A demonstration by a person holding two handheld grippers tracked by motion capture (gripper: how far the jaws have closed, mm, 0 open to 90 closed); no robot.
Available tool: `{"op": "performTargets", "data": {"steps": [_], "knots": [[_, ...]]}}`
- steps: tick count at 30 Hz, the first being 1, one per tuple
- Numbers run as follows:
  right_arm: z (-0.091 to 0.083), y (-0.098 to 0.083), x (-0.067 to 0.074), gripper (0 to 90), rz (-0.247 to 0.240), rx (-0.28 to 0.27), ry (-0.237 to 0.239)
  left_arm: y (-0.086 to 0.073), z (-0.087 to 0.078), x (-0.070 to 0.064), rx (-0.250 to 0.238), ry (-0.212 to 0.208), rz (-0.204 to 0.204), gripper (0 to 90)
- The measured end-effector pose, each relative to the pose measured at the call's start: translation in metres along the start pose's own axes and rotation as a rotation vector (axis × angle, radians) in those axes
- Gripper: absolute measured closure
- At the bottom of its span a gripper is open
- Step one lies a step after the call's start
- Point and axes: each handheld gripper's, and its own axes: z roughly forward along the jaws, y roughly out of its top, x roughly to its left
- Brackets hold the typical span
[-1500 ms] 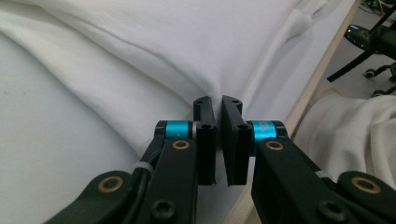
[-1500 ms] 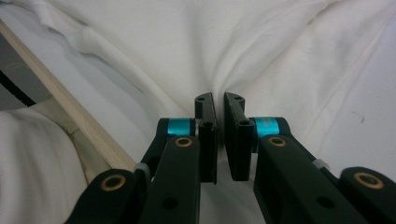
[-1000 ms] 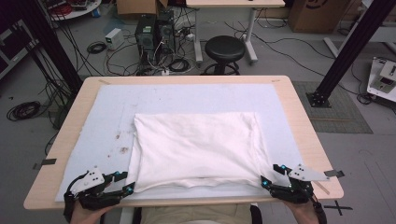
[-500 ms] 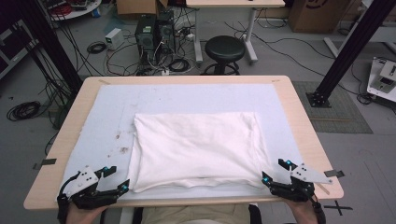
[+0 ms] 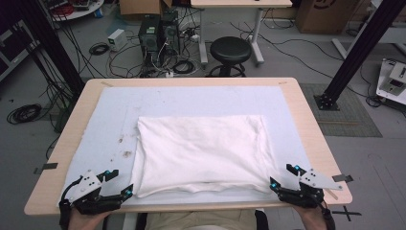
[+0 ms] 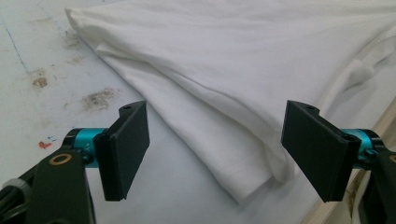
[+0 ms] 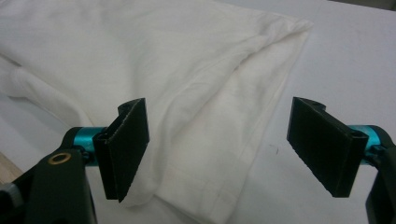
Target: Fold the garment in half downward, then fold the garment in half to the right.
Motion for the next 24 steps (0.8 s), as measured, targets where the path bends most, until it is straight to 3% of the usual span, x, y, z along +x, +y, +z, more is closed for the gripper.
{"op": "performTargets", "data": {"steps": [17,24], "knots": [[0.0041,0.0004,-0.0006,21.4,0.008,-0.002,-0.019,-0.0016,0.0008,-0.0056,-0.02,0.054,0.006,23.6],[0.0083,0.0004,0.0002,21.4,-0.011,0.009,-0.019,-0.0012,0.0075,-0.0085,0.005,0.025,0.0,23.6]]}}
